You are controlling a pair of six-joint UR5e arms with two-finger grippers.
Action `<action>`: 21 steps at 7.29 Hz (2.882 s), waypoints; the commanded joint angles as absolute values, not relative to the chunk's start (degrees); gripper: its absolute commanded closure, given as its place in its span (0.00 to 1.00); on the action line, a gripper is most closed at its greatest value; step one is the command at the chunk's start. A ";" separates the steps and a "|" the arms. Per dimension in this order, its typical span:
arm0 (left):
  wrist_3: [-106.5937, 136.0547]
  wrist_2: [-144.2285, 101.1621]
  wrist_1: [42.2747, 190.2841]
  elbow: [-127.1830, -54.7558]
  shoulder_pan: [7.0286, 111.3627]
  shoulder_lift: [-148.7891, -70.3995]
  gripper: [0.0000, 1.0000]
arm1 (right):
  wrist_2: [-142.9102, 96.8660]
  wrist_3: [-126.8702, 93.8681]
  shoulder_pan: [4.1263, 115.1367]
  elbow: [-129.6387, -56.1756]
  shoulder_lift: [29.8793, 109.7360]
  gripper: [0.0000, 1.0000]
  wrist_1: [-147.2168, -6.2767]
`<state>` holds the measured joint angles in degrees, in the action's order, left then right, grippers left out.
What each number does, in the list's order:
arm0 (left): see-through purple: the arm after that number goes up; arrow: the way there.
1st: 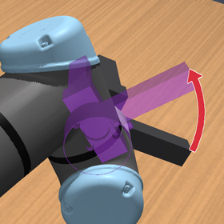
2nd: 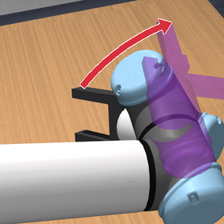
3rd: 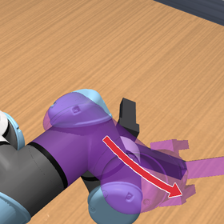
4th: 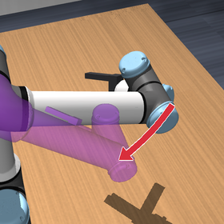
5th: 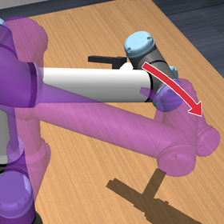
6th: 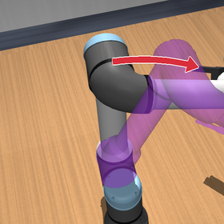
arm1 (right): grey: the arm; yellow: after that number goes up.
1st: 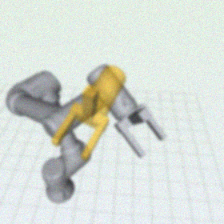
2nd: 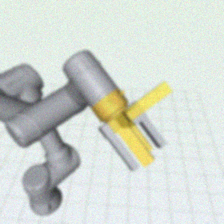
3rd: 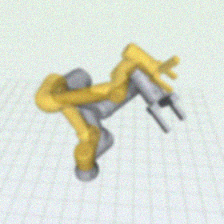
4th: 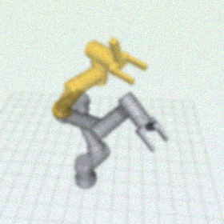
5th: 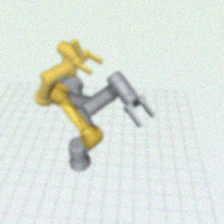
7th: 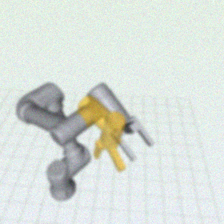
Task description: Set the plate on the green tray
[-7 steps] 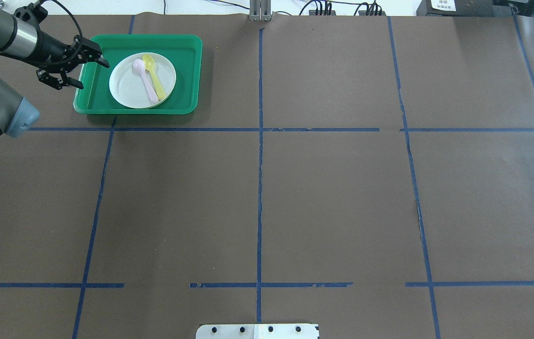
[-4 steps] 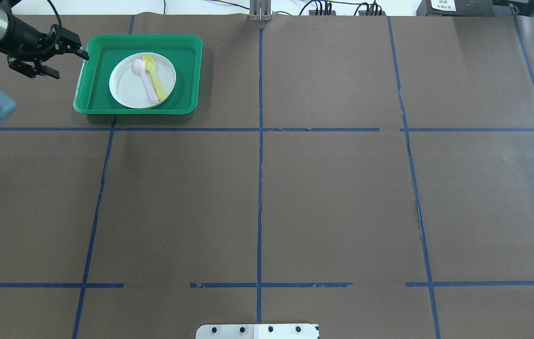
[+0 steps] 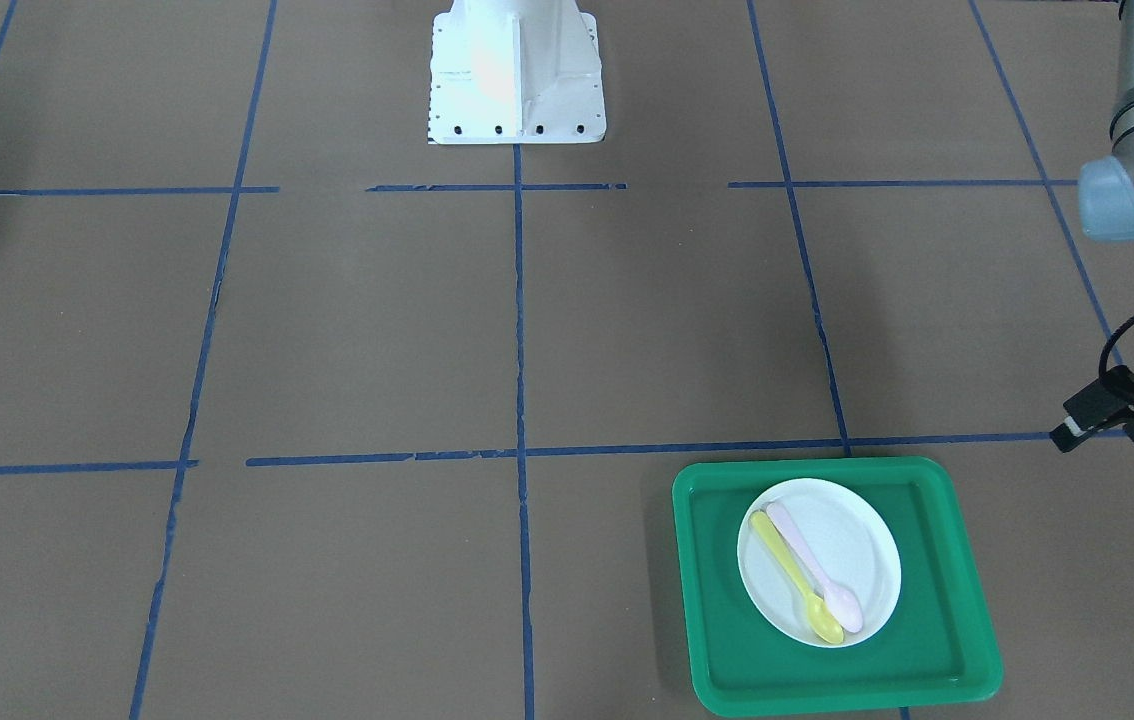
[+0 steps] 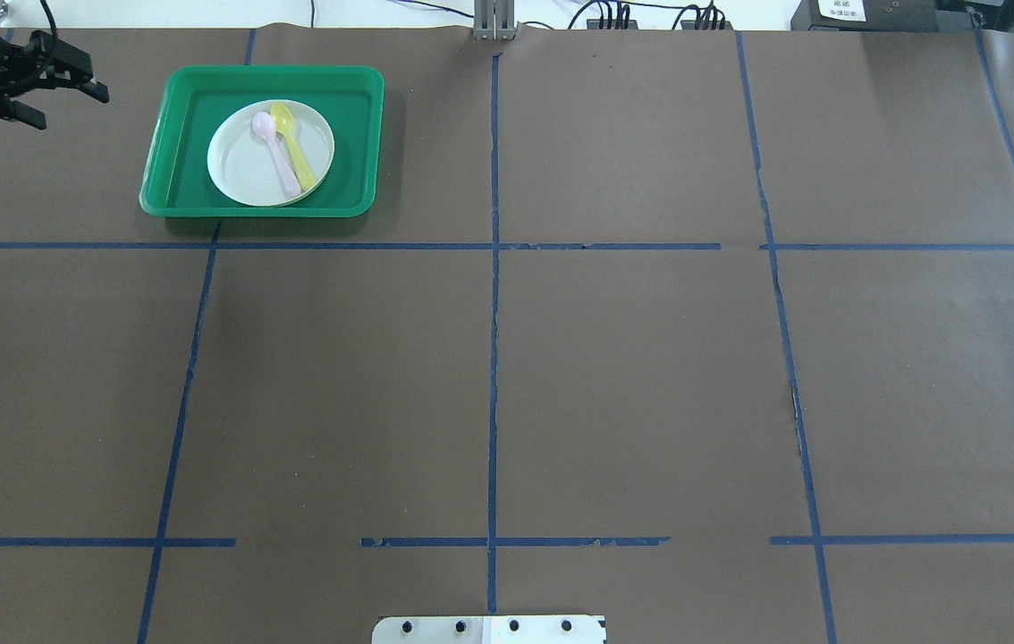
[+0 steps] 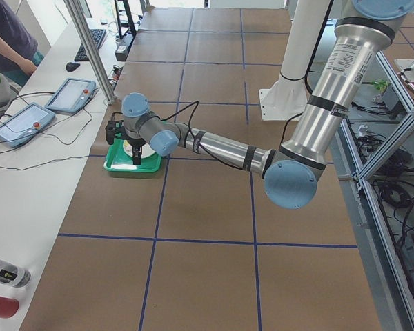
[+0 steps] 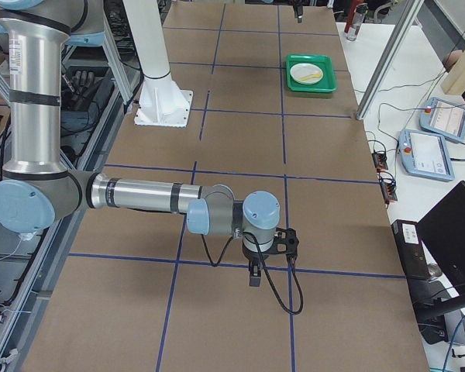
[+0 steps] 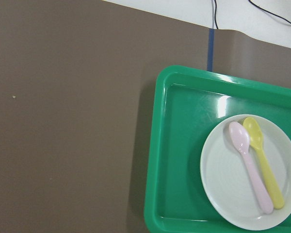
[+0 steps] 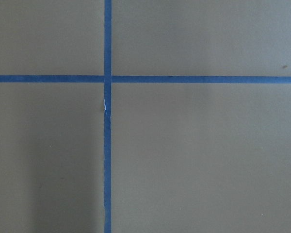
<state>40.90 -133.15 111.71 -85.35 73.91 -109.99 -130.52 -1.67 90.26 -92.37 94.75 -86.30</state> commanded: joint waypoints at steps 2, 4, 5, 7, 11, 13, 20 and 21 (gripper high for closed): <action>15.64 -133.07 105.91 -87.19 78.21 -103.66 0.00 | -130.52 -1.67 90.26 -92.37 94.75 0.00 -86.22; 6.98 -133.07 105.73 -87.01 81.19 -98.90 0.00 | -130.52 -1.67 90.26 -92.37 94.75 0.00 -86.22; 4.51 -133.07 101.21 -87.19 83.39 -98.36 0.00 | -130.52 -1.67 90.26 -92.37 94.75 0.00 -86.22; -2.86 -133.07 94.58 -87.89 86.38 -97.31 0.00 | -130.52 -1.67 90.26 -92.37 94.75 0.00 -86.31; -7.74 -134.03 94.48 -88.33 92.55 -87.39 0.00 | -130.52 -1.67 90.26 -92.37 94.75 0.00 -86.31; -3.99 -134.12 94.04 -91.82 92.64 -85.88 0.00 | -130.52 -1.67 90.26 -92.37 94.75 0.00 -86.31; -1.58 -134.38 91.76 -93.16 92.20 -86.84 0.00 | -130.52 -1.67 90.26 -92.37 94.75 0.00 -86.31; -1.58 -134.38 91.67 -93.08 92.20 -86.84 0.00 | -130.52 -1.67 90.26 -92.37 94.75 0.00 -86.22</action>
